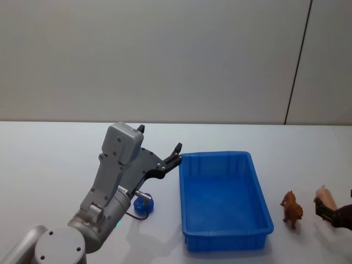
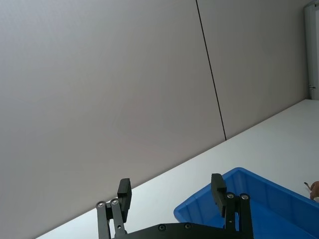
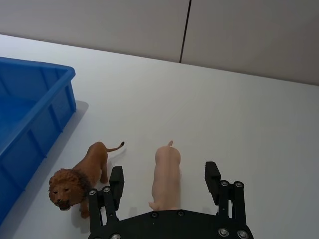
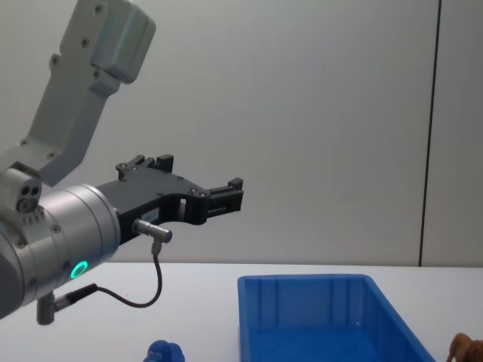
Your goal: Pick up the two dolls from the table and place them into the box.
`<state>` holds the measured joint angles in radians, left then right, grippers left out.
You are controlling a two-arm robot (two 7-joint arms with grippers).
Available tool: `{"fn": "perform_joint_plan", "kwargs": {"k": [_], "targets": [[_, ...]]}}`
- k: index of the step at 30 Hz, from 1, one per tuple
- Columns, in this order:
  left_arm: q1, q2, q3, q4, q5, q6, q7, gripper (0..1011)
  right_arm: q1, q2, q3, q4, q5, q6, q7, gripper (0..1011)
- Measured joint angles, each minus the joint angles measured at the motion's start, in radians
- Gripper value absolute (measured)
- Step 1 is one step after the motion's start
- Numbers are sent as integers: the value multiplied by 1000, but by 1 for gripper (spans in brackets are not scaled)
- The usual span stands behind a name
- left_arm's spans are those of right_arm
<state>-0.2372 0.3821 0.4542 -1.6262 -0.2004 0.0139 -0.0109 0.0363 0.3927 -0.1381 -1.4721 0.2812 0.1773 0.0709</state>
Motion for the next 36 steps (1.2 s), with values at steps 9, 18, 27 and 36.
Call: {"fn": "perform_joint_plan", "kwargs": {"k": [9,18,27,36], "targets": [[0,0,0,0,0,0,0,1002,23,-13,-2,50,9,3,6,1001],[0,0,0,0,0,0,0,1002,52,-28,-6,108,22,20,15,1001],[0,0,0,0,0,0,0,1002,78,-41,-9,156,29,35,23,879],[0,0,0,0,0,0,0,1002,91,-49,-12,177,31,28,32,621]]}}
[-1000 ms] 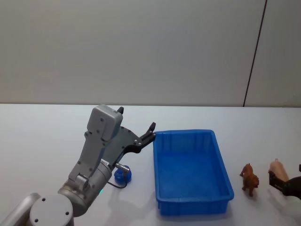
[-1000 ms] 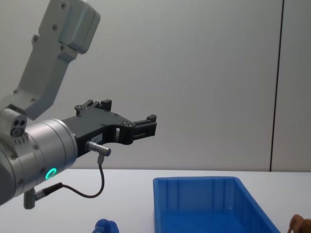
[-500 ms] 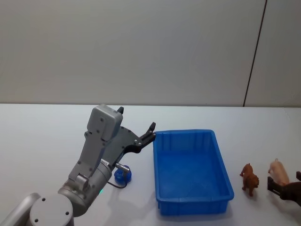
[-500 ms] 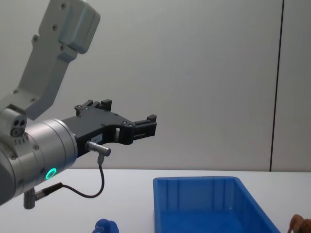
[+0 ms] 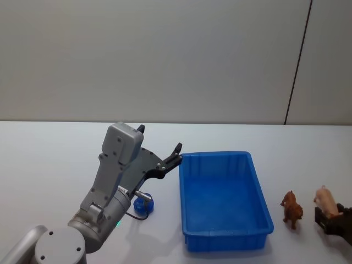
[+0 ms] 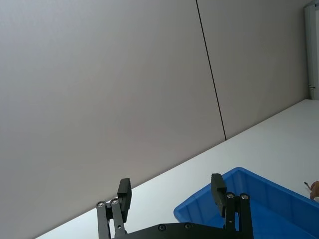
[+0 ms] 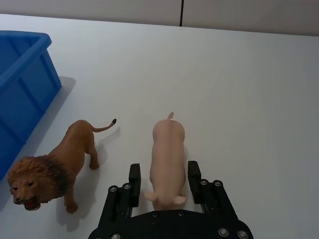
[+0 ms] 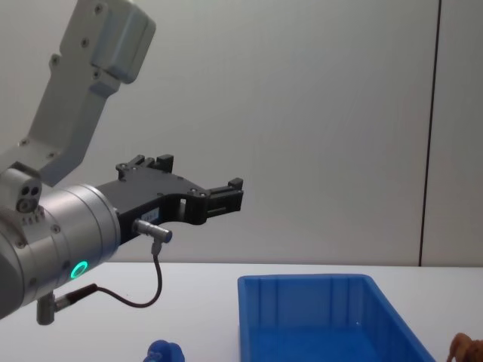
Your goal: Pick up the two dolls from the table and place them into the box.
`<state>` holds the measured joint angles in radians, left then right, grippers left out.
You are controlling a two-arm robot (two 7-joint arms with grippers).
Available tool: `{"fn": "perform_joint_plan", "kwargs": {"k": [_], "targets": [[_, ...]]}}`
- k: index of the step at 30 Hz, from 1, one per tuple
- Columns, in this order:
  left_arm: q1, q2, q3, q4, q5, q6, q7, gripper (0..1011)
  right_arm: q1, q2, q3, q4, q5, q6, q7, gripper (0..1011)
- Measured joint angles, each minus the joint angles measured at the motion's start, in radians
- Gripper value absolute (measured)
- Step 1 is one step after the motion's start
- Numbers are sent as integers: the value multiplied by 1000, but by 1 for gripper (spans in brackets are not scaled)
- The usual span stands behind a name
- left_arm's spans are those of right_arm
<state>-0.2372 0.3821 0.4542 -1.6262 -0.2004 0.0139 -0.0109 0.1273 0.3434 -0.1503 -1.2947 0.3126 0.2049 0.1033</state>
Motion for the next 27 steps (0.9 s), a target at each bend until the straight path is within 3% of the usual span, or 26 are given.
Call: {"fn": "perform_joint_plan", "kwargs": {"k": [9,27], "targets": [[0,0,0,0,0,0,0,1002,3,-5,-4,-5,-8,-27,5,364],[0,0,0,0,0,0,0,1002,19,-16,-11,-112,-55,-110,17,364]]}}
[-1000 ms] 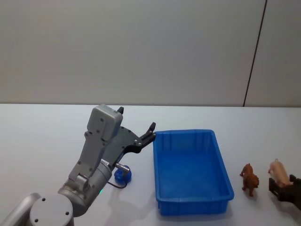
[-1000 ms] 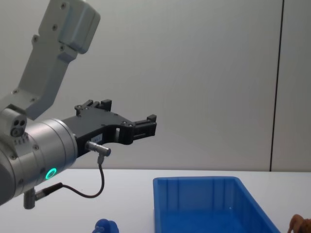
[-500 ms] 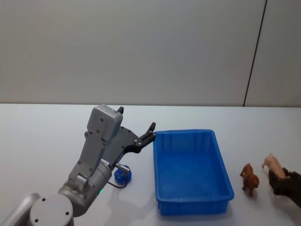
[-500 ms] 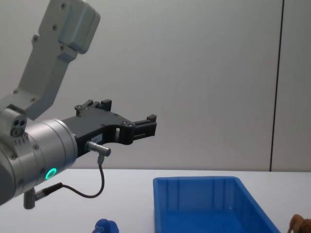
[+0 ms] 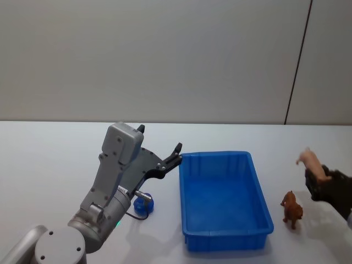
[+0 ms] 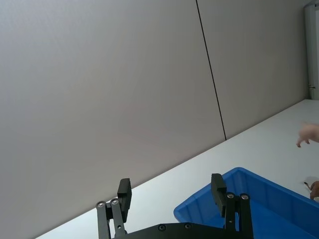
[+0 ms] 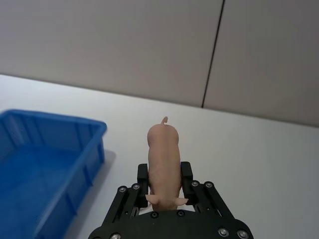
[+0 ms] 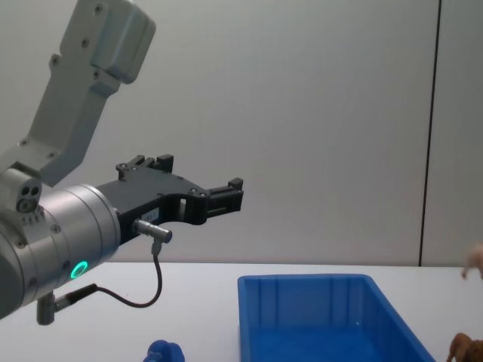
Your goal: Pick up the two dolls from the table and place them into the box.
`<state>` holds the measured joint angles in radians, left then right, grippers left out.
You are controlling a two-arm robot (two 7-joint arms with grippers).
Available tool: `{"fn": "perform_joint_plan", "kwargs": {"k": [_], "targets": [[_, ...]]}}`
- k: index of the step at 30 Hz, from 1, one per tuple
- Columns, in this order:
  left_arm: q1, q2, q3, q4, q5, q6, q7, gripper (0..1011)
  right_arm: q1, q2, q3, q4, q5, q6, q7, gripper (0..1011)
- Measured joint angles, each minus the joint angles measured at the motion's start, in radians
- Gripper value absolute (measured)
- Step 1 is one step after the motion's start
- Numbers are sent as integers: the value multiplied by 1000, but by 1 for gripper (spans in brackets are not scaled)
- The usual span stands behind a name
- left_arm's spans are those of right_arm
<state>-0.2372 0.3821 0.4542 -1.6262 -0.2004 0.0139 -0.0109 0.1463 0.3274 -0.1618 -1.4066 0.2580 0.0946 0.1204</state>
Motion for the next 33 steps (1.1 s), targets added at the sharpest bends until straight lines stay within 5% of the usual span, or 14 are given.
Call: {"fn": "perform_joint_plan", "kwargs": {"k": [17,33], "targets": [[0,0,0,0,0,0,0,1002,60,-32,-38,-102,-40,70,142,364],[0,0,0,0,0,0,0,1002,128,-90,-99,-44,-115,189,246,423]]}}
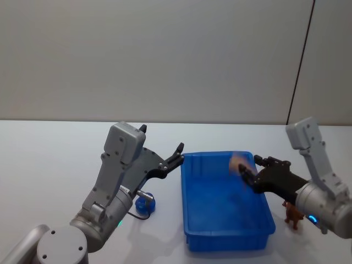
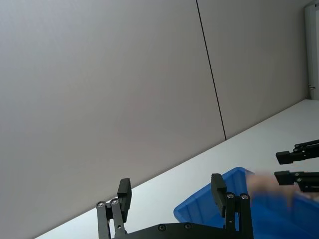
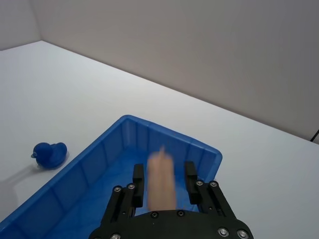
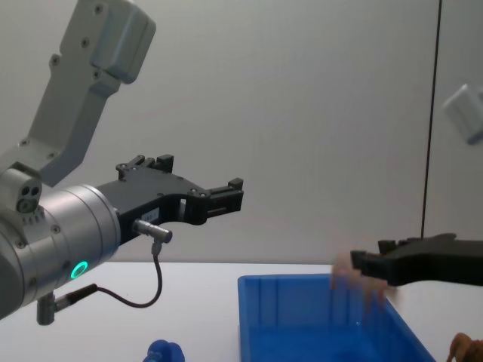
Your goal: Pick up the two dolls from the table and place them into the box.
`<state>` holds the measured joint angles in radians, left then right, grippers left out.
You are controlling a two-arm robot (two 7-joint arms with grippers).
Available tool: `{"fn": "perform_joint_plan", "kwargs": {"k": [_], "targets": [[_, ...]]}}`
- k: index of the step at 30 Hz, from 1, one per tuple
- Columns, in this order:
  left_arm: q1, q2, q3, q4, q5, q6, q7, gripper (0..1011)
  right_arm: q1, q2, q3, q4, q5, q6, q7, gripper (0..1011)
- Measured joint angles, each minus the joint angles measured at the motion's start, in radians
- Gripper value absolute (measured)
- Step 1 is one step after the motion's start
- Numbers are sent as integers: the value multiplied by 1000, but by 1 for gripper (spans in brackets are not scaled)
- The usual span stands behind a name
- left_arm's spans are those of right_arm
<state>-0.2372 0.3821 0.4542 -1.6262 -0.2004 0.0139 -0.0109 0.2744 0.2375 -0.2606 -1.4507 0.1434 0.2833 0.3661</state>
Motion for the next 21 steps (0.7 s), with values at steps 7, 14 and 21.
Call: {"fn": "perform_joint_plan", "kwargs": {"k": [7,14,21], "targets": [[0,0,0,0,0,0,0,1001,18,-13,-10,22,-11,19,8,643],[0,0,0,0,0,0,0,1002,22,-15,-10,24,-11,18,-2,852],[0,0,0,0,0,0,0,1002,5,-1,5,-3,7,11,-48,1001]]}}
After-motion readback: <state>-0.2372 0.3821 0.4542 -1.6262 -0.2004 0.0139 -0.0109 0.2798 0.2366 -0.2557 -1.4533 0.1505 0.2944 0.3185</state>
